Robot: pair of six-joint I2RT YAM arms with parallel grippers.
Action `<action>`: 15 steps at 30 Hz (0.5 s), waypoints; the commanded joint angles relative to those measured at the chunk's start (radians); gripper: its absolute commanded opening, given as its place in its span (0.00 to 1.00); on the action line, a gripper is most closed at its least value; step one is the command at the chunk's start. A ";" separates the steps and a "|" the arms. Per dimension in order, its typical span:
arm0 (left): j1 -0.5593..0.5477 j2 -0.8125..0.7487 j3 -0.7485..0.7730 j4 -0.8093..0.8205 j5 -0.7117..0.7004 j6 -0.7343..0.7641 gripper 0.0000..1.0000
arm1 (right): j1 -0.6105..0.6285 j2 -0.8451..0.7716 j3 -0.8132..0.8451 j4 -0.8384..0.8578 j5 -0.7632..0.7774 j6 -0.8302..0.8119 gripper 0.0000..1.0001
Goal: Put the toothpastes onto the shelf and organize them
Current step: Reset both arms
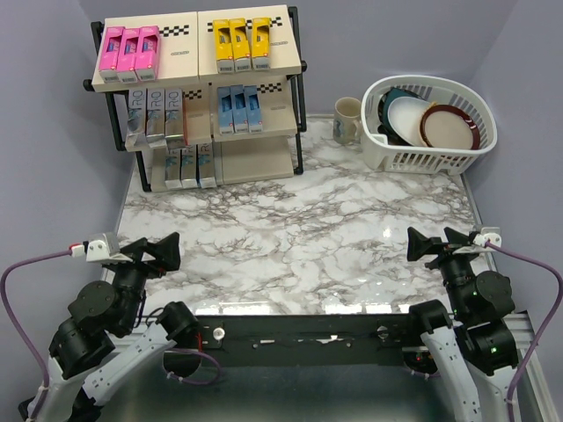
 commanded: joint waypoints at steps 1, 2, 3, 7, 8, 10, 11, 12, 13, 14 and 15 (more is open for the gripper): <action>-0.001 0.005 -0.011 -0.010 -0.040 -0.018 0.99 | 0.007 -0.274 0.003 -0.009 0.004 -0.014 1.00; -0.001 0.005 -0.013 -0.008 -0.040 -0.020 0.99 | 0.007 -0.272 0.003 -0.007 0.004 -0.014 1.00; -0.003 0.005 -0.013 -0.008 -0.040 -0.018 0.99 | 0.007 -0.274 0.003 -0.009 0.004 -0.015 1.00; -0.001 0.007 -0.007 -0.011 -0.044 -0.023 0.99 | 0.005 -0.272 0.001 -0.007 0.004 -0.015 1.00; -0.001 0.010 -0.010 -0.011 -0.054 -0.020 0.99 | 0.005 -0.275 0.004 -0.009 0.003 -0.017 1.00; -0.001 0.016 -0.010 -0.007 -0.055 -0.017 0.99 | 0.005 -0.274 0.007 -0.013 0.004 -0.017 1.00; -0.001 0.019 -0.011 -0.006 -0.055 -0.015 0.99 | 0.007 -0.274 0.009 -0.013 0.004 -0.017 1.00; -0.003 0.024 -0.010 -0.003 -0.052 -0.012 0.99 | 0.007 -0.274 0.010 -0.016 0.007 -0.017 1.00; -0.003 0.030 -0.011 -0.002 -0.049 -0.010 0.99 | 0.007 -0.275 0.010 -0.016 0.009 -0.017 1.00; -0.003 0.030 -0.010 0.000 -0.049 -0.010 0.99 | 0.007 -0.274 0.010 -0.018 0.009 -0.018 1.00; -0.003 0.031 -0.010 -0.005 -0.051 -0.012 0.99 | 0.007 -0.274 0.007 -0.013 0.003 -0.023 1.00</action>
